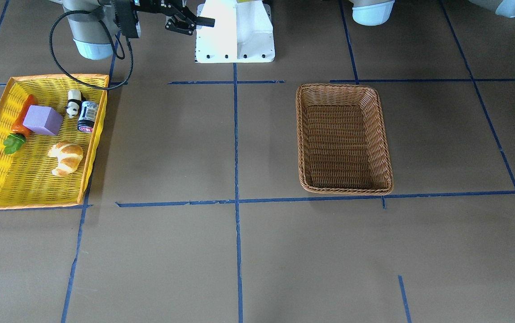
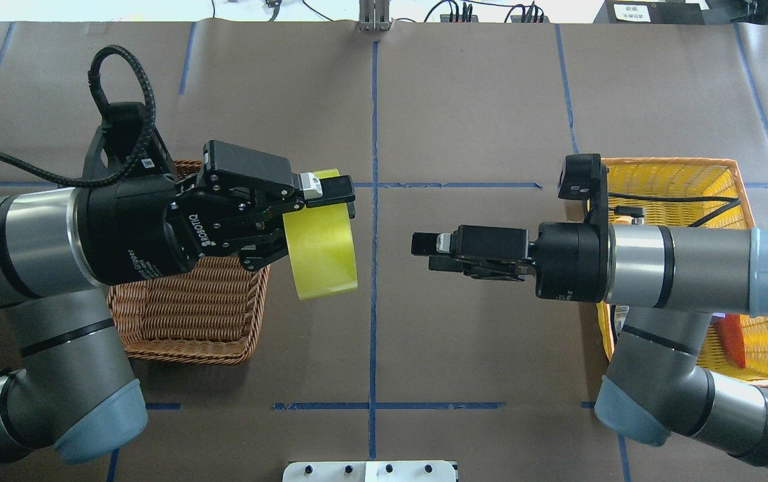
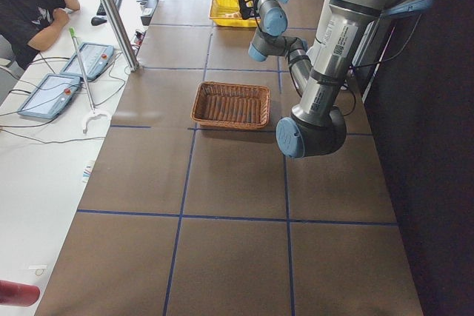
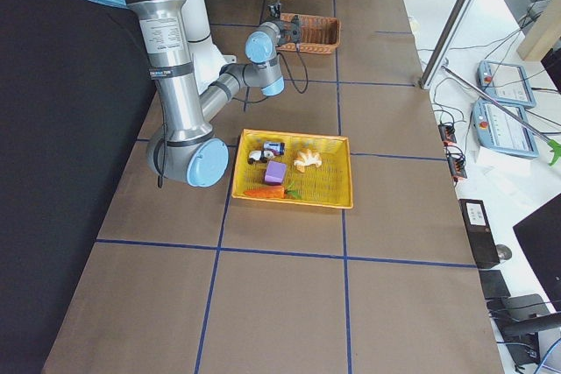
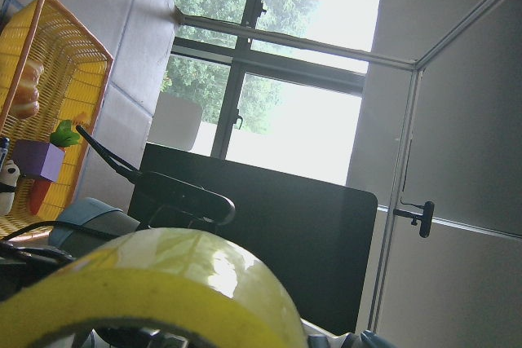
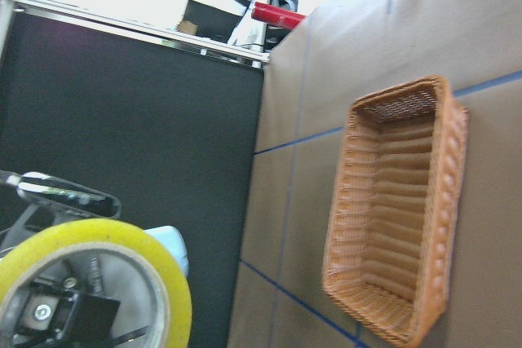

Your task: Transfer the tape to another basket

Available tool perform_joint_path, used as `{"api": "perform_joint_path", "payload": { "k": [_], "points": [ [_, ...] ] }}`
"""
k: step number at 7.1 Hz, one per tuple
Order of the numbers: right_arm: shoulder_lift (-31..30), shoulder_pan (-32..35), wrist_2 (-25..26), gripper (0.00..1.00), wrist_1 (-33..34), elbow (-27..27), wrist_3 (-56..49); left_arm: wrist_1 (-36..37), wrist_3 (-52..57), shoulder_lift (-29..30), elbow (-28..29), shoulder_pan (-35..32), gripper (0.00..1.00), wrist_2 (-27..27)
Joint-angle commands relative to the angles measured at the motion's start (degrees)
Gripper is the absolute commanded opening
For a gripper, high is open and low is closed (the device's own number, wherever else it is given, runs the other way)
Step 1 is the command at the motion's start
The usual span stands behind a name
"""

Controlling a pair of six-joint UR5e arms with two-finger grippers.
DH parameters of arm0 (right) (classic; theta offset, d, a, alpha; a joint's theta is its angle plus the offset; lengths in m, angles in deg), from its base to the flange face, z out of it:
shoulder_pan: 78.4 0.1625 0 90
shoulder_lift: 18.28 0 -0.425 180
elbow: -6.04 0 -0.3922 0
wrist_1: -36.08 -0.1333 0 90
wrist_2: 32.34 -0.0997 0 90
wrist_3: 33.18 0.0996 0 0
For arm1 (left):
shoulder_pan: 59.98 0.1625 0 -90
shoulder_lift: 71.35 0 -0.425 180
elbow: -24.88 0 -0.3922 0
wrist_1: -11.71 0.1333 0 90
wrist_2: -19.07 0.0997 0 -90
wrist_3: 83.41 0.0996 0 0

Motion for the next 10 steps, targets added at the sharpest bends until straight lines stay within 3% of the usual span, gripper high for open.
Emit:
{"api": "perform_joint_path", "payload": {
  "k": [1,3,5,8,9,10],
  "points": [
    [2.53,12.04,-16.15,1.00,22.35,-0.42,-0.84,1.19,6.70,-4.04,4.19,-1.05,0.00,-0.49],
    [3.96,15.43,-19.40,1.00,40.74,-0.68,-10.27,11.32,13.04,-4.85,6.05,-1.23,0.00,-0.93],
    [3.96,16.92,-19.31,1.00,58.50,-0.77,-26.78,30.10,24.02,-4.85,5.70,-3.76,0.00,-6.37],
    [3.52,21.40,-19.31,1.00,72.32,-0.33,-45.07,50.70,36.41,-5.29,4.65,-4.92,0.00,-6.04],
    [3.96,21.85,-19.31,1.00,78.39,-0.33,-51.41,54.59,40.20,-5.55,4.47,-5.01,0.00,-5.86],
    [3.61,23.42,-20.18,1.00,79.67,-0.51,-56.09,55.07,41.54,-6.86,5.17,-4.57,0.00,-4.64]
  ]
}}
